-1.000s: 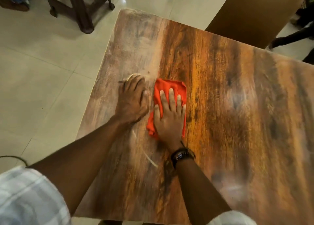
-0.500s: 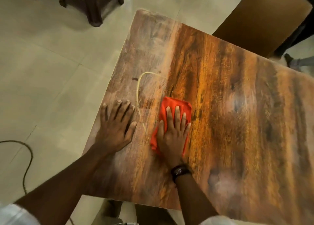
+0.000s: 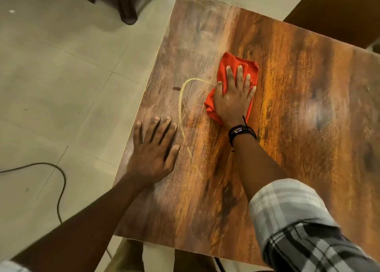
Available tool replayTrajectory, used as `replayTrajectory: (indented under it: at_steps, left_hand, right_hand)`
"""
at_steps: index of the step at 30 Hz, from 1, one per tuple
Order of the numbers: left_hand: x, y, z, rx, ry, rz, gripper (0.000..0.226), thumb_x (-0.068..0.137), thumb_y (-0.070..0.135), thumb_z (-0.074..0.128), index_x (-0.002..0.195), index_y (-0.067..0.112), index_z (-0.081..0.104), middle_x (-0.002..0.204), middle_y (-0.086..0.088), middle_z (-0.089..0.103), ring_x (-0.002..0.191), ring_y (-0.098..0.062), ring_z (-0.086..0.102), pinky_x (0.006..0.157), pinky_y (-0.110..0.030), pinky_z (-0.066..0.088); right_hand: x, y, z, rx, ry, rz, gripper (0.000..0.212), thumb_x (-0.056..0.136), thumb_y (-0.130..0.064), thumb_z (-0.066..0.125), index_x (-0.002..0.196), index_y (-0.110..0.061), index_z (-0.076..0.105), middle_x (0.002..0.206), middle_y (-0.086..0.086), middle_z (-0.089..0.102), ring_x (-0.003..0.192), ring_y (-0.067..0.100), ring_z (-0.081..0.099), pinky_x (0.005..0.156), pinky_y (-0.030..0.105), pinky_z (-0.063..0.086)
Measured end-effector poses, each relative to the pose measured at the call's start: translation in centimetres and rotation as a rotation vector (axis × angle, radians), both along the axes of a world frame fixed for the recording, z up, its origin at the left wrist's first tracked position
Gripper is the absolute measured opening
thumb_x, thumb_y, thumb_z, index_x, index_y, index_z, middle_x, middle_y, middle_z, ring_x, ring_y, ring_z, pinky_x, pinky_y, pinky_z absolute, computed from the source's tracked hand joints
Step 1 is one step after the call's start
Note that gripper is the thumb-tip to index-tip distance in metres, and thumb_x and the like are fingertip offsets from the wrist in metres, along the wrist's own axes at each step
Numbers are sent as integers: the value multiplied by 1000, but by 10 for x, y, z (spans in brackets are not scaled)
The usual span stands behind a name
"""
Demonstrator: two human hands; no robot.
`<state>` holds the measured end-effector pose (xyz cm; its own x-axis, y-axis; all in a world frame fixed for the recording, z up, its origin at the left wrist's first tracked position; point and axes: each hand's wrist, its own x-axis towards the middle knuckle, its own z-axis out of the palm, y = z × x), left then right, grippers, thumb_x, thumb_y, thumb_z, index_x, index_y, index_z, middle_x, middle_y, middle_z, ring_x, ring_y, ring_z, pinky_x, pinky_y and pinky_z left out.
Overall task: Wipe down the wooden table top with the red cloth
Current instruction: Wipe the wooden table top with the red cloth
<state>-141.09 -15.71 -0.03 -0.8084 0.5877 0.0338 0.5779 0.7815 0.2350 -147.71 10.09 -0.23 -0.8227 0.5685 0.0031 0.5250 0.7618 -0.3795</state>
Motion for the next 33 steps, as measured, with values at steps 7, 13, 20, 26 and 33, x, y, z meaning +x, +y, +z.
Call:
replayTrajectory:
  at_steps: [7,13,20,26,33]
  left_hand:
    - [4,-2,7,16,-57,6,59,100,45,35,152,16,38,160,-6,33,151,-29,21,119,-63,9]
    - [7,-3,9,32,-68,-10,61,100,45,30,152,15,37,161,-7,32,150,-31,21,120,-62,6]
    - [3,-3,7,23,-61,-18,62,100,44,29,153,14,35,161,-9,31,151,-33,20,120,-64,6]
    - [5,-2,2,40,-19,-5,59,101,42,33,154,15,35,162,-8,30,152,-33,20,120,-62,4]
    - [3,-3,-1,50,-34,7,59,103,43,30,156,18,31,164,-5,25,154,-29,14,121,-60,0]
  right_hand:
    - [103,-69,1,55,67,7,60,95,-45,32,153,-28,38,164,3,28,151,33,24,122,55,15]
    - [291,-172,16,7,24,26,58,100,-41,39,155,-25,34,167,2,19,155,27,12,122,59,15]
    - [309,-183,14,17,-77,29,57,101,-46,34,156,-31,30,167,-3,16,155,25,9,122,55,11]
    - [195,-132,7,40,4,35,58,98,-46,36,154,-31,34,166,0,22,155,27,13,123,58,9]
    - [68,-70,0,27,4,-19,58,97,-43,42,153,-32,36,165,1,24,153,31,18,122,58,7]
